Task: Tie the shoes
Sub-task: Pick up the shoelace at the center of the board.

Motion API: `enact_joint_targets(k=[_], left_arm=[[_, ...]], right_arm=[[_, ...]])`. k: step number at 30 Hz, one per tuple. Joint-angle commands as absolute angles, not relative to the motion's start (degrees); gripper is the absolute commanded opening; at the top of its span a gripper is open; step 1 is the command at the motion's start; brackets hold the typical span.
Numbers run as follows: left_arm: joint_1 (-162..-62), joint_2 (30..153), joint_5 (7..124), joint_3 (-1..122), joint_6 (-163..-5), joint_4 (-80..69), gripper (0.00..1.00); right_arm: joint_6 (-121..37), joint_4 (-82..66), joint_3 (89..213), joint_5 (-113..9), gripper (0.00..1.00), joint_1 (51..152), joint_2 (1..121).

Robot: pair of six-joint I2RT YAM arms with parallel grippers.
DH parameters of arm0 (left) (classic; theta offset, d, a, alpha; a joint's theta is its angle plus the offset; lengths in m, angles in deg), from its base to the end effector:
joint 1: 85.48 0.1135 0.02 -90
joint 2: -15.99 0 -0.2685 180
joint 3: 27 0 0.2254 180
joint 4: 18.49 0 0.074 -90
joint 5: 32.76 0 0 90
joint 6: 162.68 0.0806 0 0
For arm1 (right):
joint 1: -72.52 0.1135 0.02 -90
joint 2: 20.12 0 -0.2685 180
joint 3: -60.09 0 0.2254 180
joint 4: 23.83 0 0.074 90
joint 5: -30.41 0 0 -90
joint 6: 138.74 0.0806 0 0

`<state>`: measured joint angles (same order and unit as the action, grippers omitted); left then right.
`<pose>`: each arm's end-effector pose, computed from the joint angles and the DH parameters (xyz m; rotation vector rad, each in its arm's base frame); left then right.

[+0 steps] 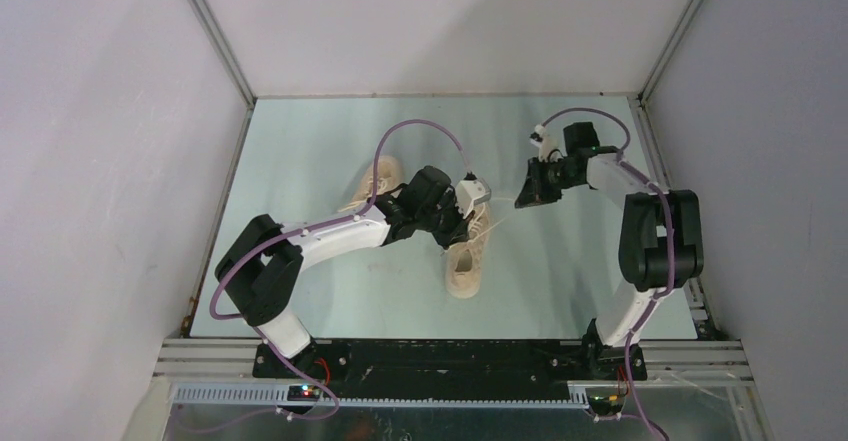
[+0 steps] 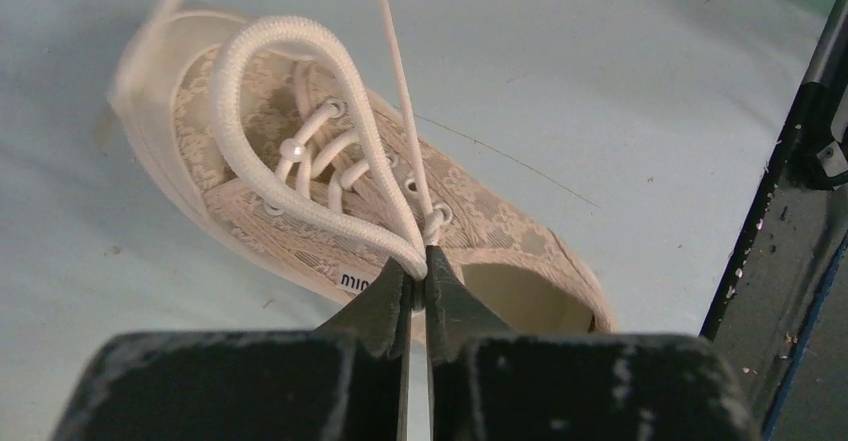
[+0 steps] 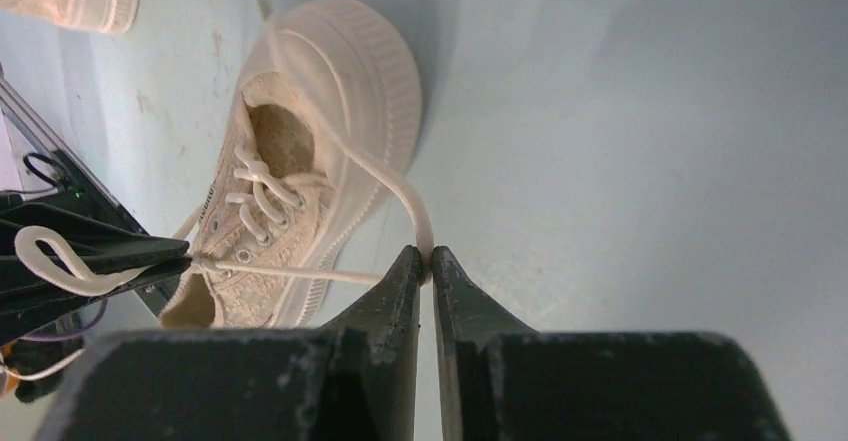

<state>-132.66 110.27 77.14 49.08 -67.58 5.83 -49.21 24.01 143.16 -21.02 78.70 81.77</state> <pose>0.2277 -0.2861 0.2096 1.2121 2.0536 -0.7647 0.3356 0.0869 0.1777 -0.3410 2.6044 0.9425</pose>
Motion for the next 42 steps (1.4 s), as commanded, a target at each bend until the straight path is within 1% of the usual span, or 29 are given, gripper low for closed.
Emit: enact_joint_targets(k=[1, 4, 5, 7, 9, 10, 12, 14, 17, 20, 22, 25, 27, 28, 29, 33, 34, 36, 37, 38, 39, 41, 42], left_arm=[[-132.2, 108.7, 77.1, 48.7, -65.7, 5.4, 0.06], [-132.3, 108.6, 77.3, 48.8, -65.6, 5.4, 0.06], [-132.3, 108.6, 77.3, 48.7, -65.5, 5.4, 0.06], [-132.3, 108.6, 77.3, 48.7, -65.4, 5.5, 0.06], [-132.5, 108.7, 77.2, 48.8, -65.3, 5.5, 0.06], [-132.5, 108.8, 77.2, 48.9, -65.4, 5.7, 0.06], [-132.7, 109.0, 77.1, 49.0, -65.2, 5.8, 0.06], [-132.9, 109.1, 77.0, 49.1, -65.1, 6.0, 0.06], [-133.1, 109.0, 77.0, 49.1, -64.8, 6.2, 0.06], [-133.1, 108.8, 77.0, 49.2, -64.6, 6.4, 0.06], [-133.2, 108.9, 76.9, 49.2, -64.5, 6.5, 0.06], [-133.5, 109.0, 76.7, 49.3, -64.1, 6.9, 0.07], [-133.6, 109.0, 76.7, 49.5, -64.0, 7.2, 0.07], [-133.7, 109.0, 76.7, 49.6, -63.8, 7.4, 0.07], [-133.7, 109.1, 76.7, 49.7, -63.8, 7.6, 0.07], [-133.8, 109.1, 76.7, 49.8, -63.5, 7.9, 0.07], [-133.8, 109.1, 76.8, 49.9, -63.5, 8.0, 0.07], [-133.8, 109.1, 76.8, 50.0, -63.4, 8.2, 0.07], [-133.8, 109.2, 76.9, 50.0, -63.3, 8.2, 0.08], [-133.8, 109.3, 77.1, 50.0, -63.2, 8.3, 0.08], [-133.8, 109.4, 77.3, 50.1, -63.0, 8.4, 0.08], [-133.8, 109.7, 78.1, 50.4, -62.2, 8.7, 0.09], [-133.7, 109.9, 78.2, 50.6, -61.6, 8.8, 0.09]], right_arm=[[-46.9, 22.4, 142.2, -19.7, 0.12, 75.9, 78.4], [-46.5, 21.8, 140.4, -22.5, 0.16, 75.7, 77.9], [-46.3, 22.0, 140.1, -25.1, 0.17, 75.8, 77.5], [-45.8, 22.2, 139.9, -29.2, 0.22, 75.7, 76.7], [-45.9, 22.2, 140.0, -31.8, 0.3, 75.7, 75.8], [-46.1, 22.1, 140.3, -32.2, 0.38, 75.7, 75.7], [-46.6, 22.1, 140.9, -33.1, 0.45, 75.9, 76.3], [-46.1, 22.2, 141.8, -35.1, 0.46, 76.1, 77.5], [-43.5, 22.4, 143.3, -38.8, 0.45, 76.7, 79.9], [-37.0, 22.4, 146.2, -41.1, 0.45, 77.0, 84.0], [-32.3, 23.0, 148.7, -43.1, 0.43, 77.3, 86.9], [-27.3, 25.1, 152.0, -48.6, 0.41, 79.3, 89.9], [-24.3, 27.4, 153.9, -56.4, 0.39, 81.5, 91.2], [-23.1, 28.9, 154.5, -61.7, 0.4, 82.9, 91.8], [-20.9, 29.5, 154.7, -63.2, 0.43, 83.8, 92.1], [-17.3, 31.1, 156.5, -64.8, 0.44, 85.4, 96.4], [-17.2, 31.6, 157.3, -67.3, 0.43, 86.1, 97.1], [-16.7, 32.7, 158.8, -68.4, 0.34, 86.5, 98.2], [-17.1, 32.3, 158.3, -68.1, 0.22, 86.3, 98.0], [-17.7, 31.7, 157.7, -66.8, 0.14, 85.8, 97.6], [-20.3, 30.3, 156.4, -65.6, 0.02, 85.3, 96.7], [-25.4, 27.9, 154.8, -58.6, 0.0, 83.3, 94.5], [-26.8, 27.3, 154.3, -52.3, 0.0, 81.4, 93.4]])
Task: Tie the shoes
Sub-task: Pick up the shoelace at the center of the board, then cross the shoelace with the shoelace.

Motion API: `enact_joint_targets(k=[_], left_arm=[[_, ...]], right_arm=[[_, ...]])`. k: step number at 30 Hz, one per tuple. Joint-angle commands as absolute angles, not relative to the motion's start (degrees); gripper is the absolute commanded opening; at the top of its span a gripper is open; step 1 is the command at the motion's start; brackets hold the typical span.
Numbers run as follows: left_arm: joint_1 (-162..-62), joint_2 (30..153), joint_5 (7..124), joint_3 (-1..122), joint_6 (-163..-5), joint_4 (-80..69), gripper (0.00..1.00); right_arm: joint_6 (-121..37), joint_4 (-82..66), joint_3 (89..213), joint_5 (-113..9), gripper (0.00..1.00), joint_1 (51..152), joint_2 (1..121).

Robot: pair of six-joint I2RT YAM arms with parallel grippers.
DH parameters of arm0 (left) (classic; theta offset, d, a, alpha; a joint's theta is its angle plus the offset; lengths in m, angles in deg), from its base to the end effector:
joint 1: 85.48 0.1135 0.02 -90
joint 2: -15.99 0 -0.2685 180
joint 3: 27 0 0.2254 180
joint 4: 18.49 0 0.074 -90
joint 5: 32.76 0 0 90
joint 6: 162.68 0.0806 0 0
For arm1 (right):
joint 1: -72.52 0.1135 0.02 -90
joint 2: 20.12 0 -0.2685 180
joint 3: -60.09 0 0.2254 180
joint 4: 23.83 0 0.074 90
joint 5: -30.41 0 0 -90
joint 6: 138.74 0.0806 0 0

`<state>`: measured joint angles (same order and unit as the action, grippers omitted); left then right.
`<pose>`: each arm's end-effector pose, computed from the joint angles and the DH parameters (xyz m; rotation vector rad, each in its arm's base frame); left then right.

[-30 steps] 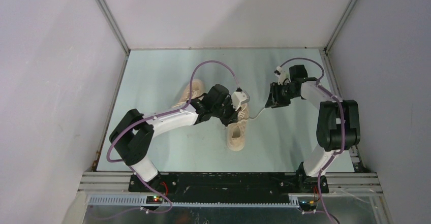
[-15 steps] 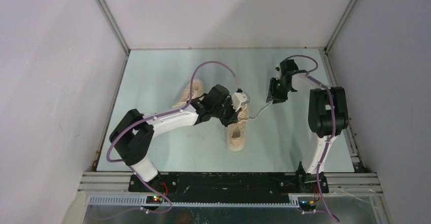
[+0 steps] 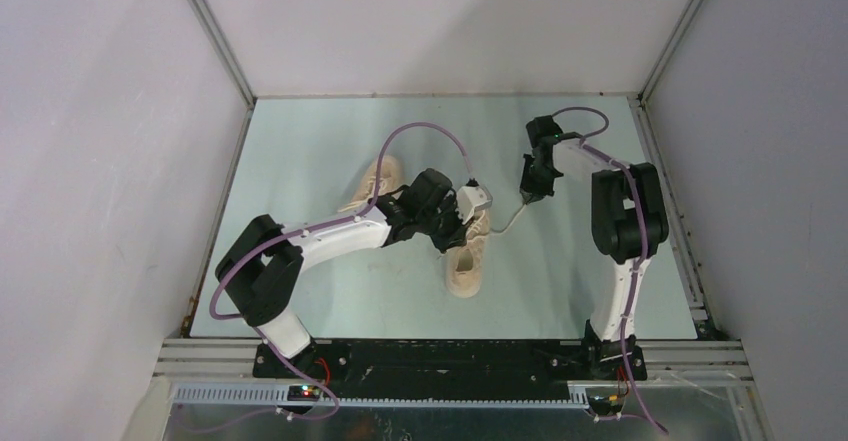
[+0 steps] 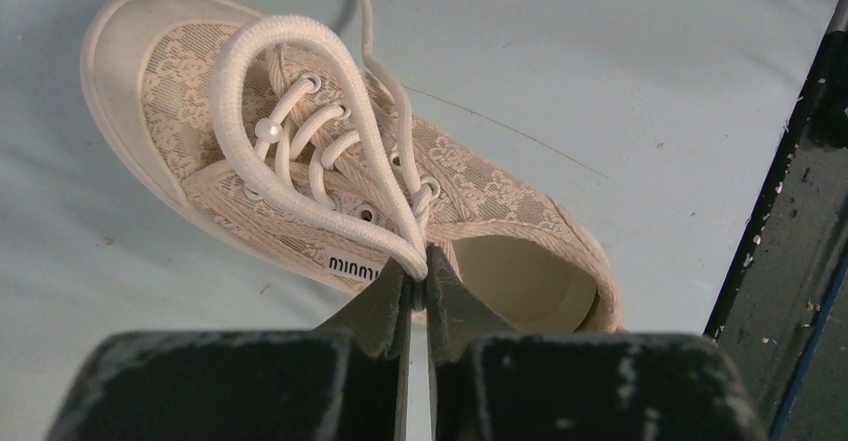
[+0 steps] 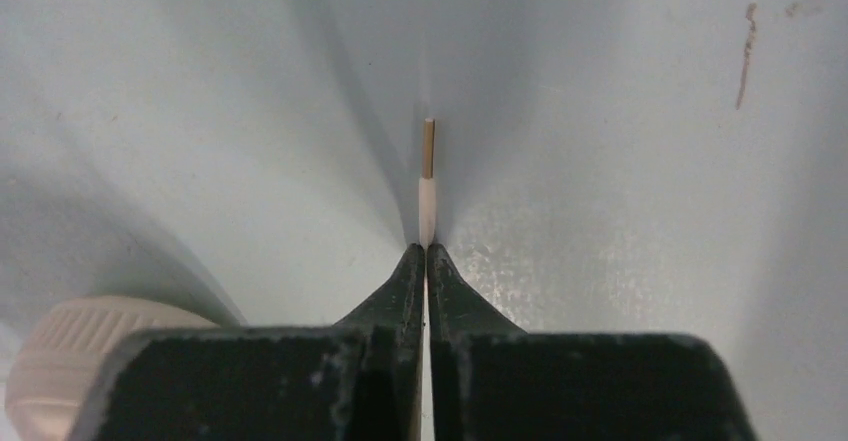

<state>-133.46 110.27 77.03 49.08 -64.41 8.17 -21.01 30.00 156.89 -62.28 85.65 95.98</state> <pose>0.2210 -0.2860 0.2052 1.2916 2.0453 -0.7364 0.3862 0.0862 0.1323 0.3717 2.8239 0.0848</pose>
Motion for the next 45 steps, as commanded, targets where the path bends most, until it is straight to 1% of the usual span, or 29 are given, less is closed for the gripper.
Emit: enact_joint_targets(k=[1, 3, 4, 6, 9, 11, 15, 20, 25, 27, 36, 41, 45], left_arm=[[-133.7, 110.0, 78.1, 50.7, -61.4, 9.0, 0.09], [-133.7, 110.4, 78.2, 51.2, -60.3, 9.5, 0.09], [-133.5, 110.6, 78.9, 51.6, -59.6, 9.8, 0.09], [-132.8, 111.2, 81.7, 52.3, -58.8, 10.9, 0.1], [-130.8, 112.0, 88.1, 53.3, -57.2, 12.0, 0.1], [-129.8, 112.1, 89.7, 53.5, -56.1, 12.4, 0.11], [-129.4, 112.9, 88.0, 54.8, -51.4, 14.6, 0.11], [-129.4, 114.4, 86.1, 56.7, -47.3, 17.0, 0.12], [-129.9, 115.9, 82.9, 58.9, -44.9, 17.9, 0.12], [-130.0, 116.4, 81.5, 59.7, -44.7, 18.5, 0.11], [-130.0, 112.6, 76.7, 55.8, -40.9, 17.7, 0.1], [-130.0, 112.5, 71.9, 56.1, -41.1, 17.4, 0.09], [-130.2, 113.2, 71.0, 56.7, -41.6, 16.8, 0.1]], right_arm=[[-29.2, 25.7, 153.2, -48.9, 0.0, 80.4, 90.8], [-33.4, 22.5, 150.8, -37.2, 0.0, 76.5, 85.5], [-34.5, 20.9, 149.7, -27.5, 0.0, 75.5, 83.6], [-35.3, 16.7, 146.6, -17.8, 0.0, 73.7, 78.5], [-37.8, 15.5, 144.6, -8.8, 0.0, 74.6, 72.6], [-38.6, 15.7, 144.0, -3.7, 0.0, 76.2, 70.6], [-37.7, 15.7, 143.8, 2.7, 0.0, 80.1, 69.3], [-33.0, 11.6, 143.8, 4.9, 0.0, 84.6, 69.8], [-24.5, 7.1, 143.8, 6.8, 0.0, 85.9, 73.2], [-23.4, 5.9, 143.9, 7.2, 0.0, 85.8, 73.9], [-33.7, 17.7, 143.9, -1.0, 0.0, 80.2, 68.7], [-38.3, 20.7, 141.0, -3.9, 0.0, 81.4, 61.9], [-39.9, 20.8, 137.9, -5.1, 0.0, 81.9, 58.2]])
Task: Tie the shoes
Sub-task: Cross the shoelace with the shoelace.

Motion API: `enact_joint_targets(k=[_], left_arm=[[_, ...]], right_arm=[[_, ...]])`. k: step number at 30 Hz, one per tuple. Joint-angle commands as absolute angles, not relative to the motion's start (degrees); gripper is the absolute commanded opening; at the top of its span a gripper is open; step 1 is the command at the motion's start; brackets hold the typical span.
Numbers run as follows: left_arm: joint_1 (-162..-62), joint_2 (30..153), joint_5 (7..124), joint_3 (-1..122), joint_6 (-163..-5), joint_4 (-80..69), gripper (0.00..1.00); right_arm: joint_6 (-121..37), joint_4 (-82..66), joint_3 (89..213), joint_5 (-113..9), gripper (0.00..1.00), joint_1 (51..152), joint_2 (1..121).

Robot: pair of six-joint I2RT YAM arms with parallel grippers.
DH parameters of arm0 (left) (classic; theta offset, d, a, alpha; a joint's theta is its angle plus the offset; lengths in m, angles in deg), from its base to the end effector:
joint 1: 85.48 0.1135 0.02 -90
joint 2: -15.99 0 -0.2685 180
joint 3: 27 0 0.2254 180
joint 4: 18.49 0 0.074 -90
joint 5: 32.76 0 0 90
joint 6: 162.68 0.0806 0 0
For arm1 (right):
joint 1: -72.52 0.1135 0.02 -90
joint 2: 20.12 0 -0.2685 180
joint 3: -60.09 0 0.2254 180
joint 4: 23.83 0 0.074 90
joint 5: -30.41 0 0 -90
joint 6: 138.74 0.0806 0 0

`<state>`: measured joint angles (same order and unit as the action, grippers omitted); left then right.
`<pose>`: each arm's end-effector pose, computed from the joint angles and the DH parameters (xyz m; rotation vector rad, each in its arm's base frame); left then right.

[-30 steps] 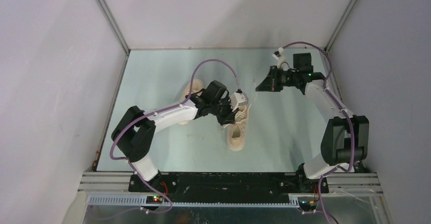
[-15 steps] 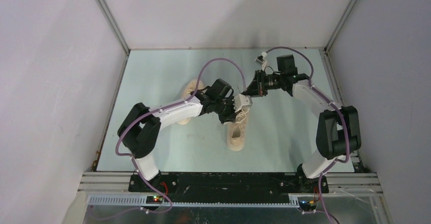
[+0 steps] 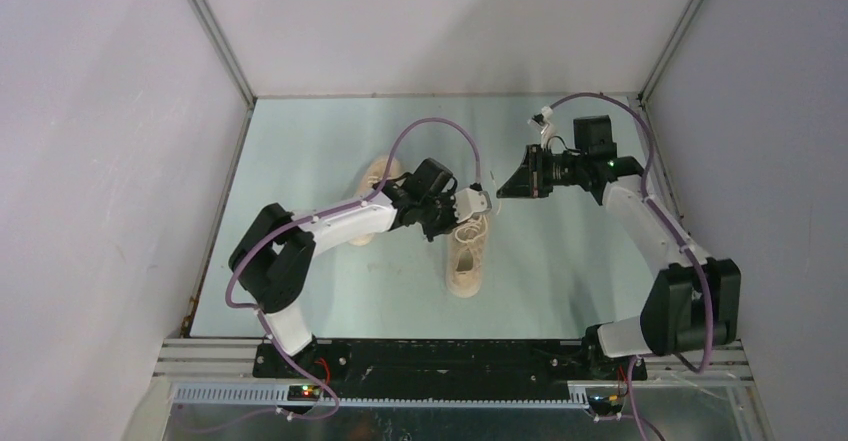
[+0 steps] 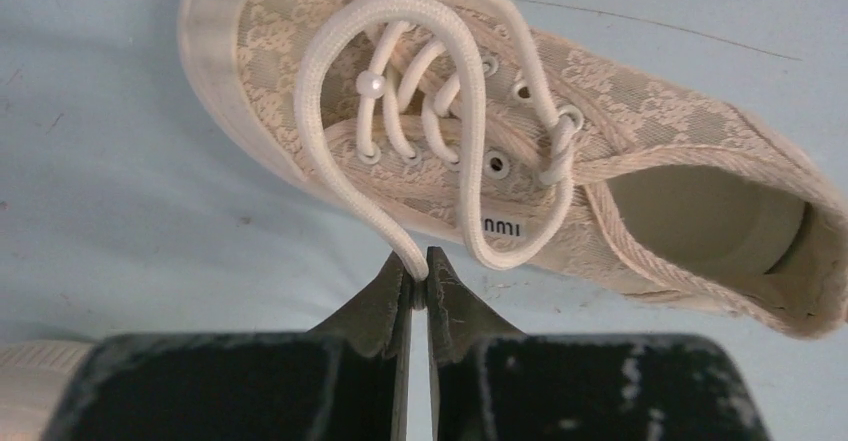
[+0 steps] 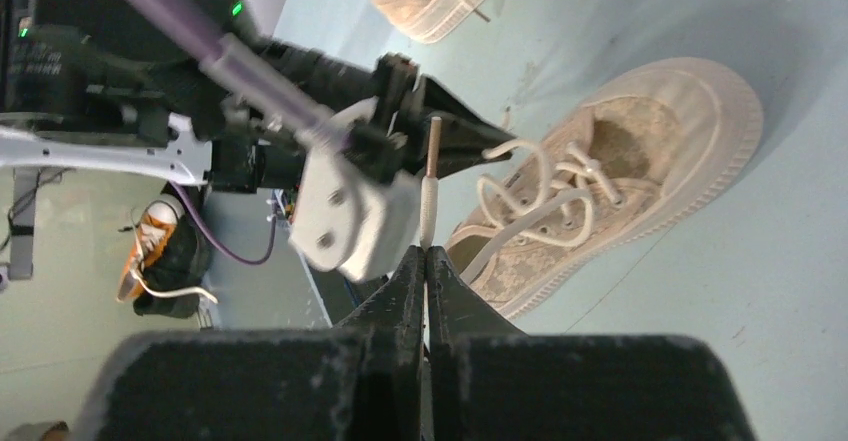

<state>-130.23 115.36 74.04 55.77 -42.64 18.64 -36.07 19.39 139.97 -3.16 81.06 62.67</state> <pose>0.2458 -0.2764 0.1922 1.6215 1.9212 -0.4730 0.2804 0.1100 0.2830 -0.4018 2.2497 1.3436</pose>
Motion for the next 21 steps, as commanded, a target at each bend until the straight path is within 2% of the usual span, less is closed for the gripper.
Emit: enact_joint_targets(k=[1, 6, 15, 19, 21], left_arm=[[-130.5, 113.4, 70.8, 57.0, -41.6, 16.8, 0.1], [-132.3, 114.6, 69.1, 58.0, -41.7, 16.5, 0.11], [-134.1, 114.5, 70.5, 58.1, -42.7, 14.8, 0.11], [-134.2, 114.0, 73.0, 59.0, -42.3, 16.5, 0.14], [-134.2, 113.6, 74.9, 59.1, -40.0, 18.3, 0.19]], right_arm=[[-39.2, 20.4, 137.4, -4.3, 0.0, 81.8, 57.9], [-34.3, 16.2, 136.8, 2.1, 0.0, 82.1, 59.7], [-25.0, 10.8, 136.0, 4.8, 0.0, 82.2, 65.3], [-23.7, 9.9, 135.9, 5.1, 0.0, 81.5, 66.9], [-25.8, 11.9, 135.9, 2.7, 0.0, 80.6, 66.6]])
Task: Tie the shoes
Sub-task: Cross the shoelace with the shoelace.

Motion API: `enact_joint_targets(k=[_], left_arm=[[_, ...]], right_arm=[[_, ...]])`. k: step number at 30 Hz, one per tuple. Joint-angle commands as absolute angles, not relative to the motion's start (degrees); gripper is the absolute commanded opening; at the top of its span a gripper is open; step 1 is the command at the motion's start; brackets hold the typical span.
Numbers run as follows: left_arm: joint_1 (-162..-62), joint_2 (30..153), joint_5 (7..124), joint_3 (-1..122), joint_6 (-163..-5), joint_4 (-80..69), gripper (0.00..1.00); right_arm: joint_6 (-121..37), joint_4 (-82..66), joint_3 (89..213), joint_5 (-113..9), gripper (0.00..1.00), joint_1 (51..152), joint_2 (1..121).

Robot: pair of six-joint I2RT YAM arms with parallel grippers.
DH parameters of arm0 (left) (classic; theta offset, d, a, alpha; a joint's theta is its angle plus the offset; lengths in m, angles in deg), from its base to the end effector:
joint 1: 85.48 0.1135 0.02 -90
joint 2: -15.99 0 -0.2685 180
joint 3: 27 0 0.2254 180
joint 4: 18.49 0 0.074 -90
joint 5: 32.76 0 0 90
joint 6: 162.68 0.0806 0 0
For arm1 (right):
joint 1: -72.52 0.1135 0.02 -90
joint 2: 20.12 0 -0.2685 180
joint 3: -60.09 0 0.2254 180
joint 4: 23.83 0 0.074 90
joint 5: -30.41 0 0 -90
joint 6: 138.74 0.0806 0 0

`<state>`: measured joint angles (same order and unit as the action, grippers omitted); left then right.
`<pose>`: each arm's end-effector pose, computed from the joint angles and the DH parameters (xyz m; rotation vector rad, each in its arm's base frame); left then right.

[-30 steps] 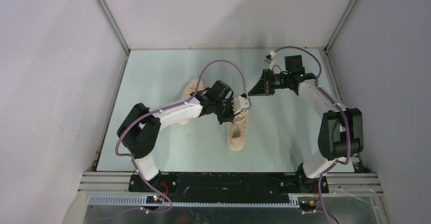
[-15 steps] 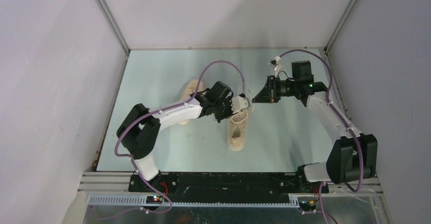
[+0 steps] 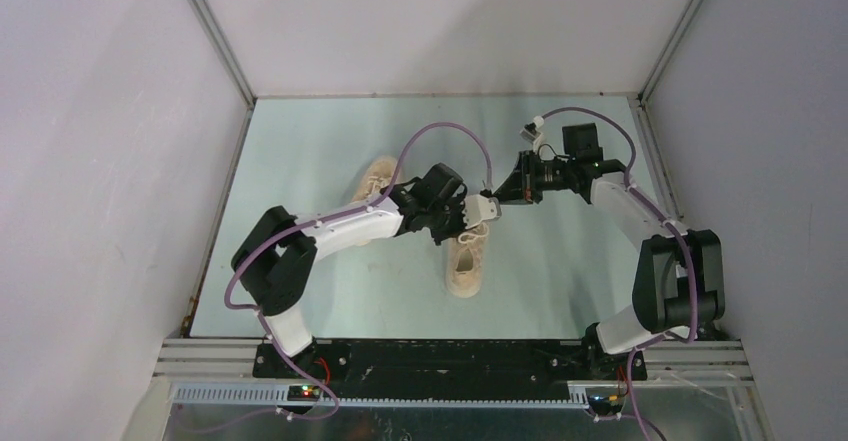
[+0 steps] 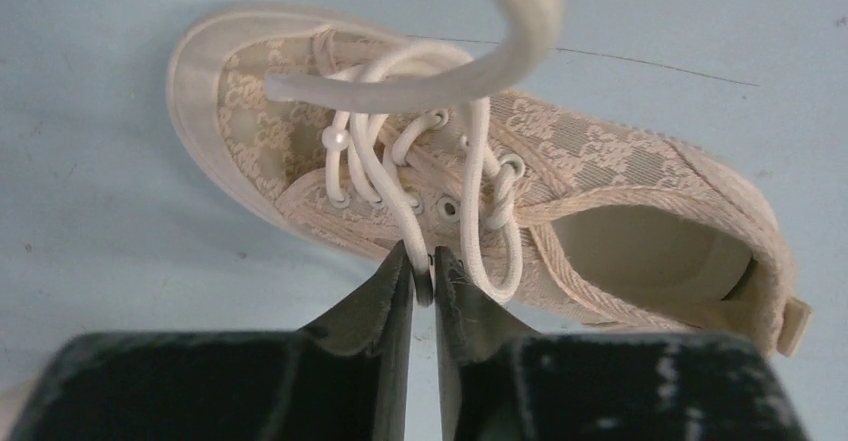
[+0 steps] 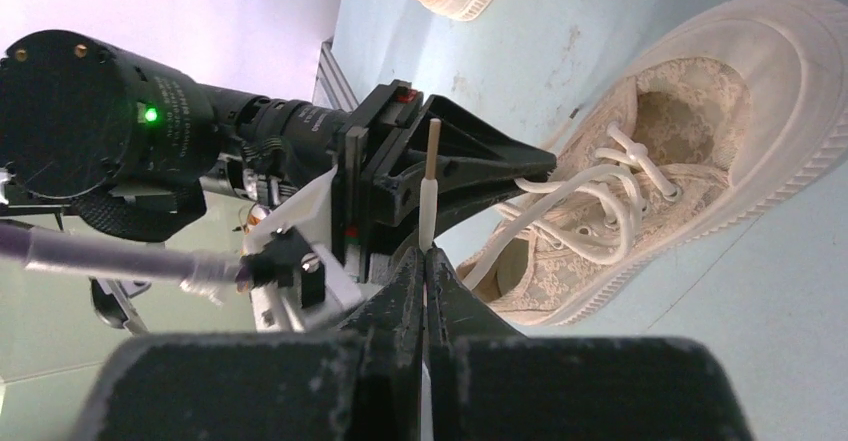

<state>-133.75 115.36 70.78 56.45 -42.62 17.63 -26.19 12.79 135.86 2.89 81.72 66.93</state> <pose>0.2350 -0.2918 0.1965 1.6521 1.8672 -0.4276 0.2865 0.1188 0.2550 -0.2632 2.3223 1.5675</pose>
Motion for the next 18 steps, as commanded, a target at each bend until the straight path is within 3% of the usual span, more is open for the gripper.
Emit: enact_joint_targets(k=[1, 5, 12, 13, 15, 18], left_arm=[[-134.2, 113.4, 75.5, 59.2, -39.4, 19.8, 0.24], [-134.1, 113.3, 76.9, 60.5, -37.5, 25.2, 0.35], [-131.4, 112.8, 84.7, 60.5, -39.9, 27.4, 0.42], [-131.3, 112.8, 85.8, 60.8, -40.0, 27.6, 0.44], [-130.9, 113.1, 86.7, 61.3, -40.5, 27.5, 0.45], [-130.2, 114.3, 86.8, 62.6, -44.6, 25.3, 0.46]], right_arm=[[-27.9, 12.8, 135.9, 1.7, 0.0, 80.1, 66.3], [-32.2, 16.1, 135.9, -2.8, 0.0, 78.5, 65.3], [-33.1, 19.7, 134.3, -23.0, 0.0, 73.6, 65.5], [-32.8, 20.6, 134.2, -24.4, 0.03, 72.4, 65.7], [-33.3, 21.4, 134.2, -29.0, 0.28, 71.3, 66.3], [-33.9, 21.2, 134.1, -28.9, 0.35, 71.3, 66.9]])
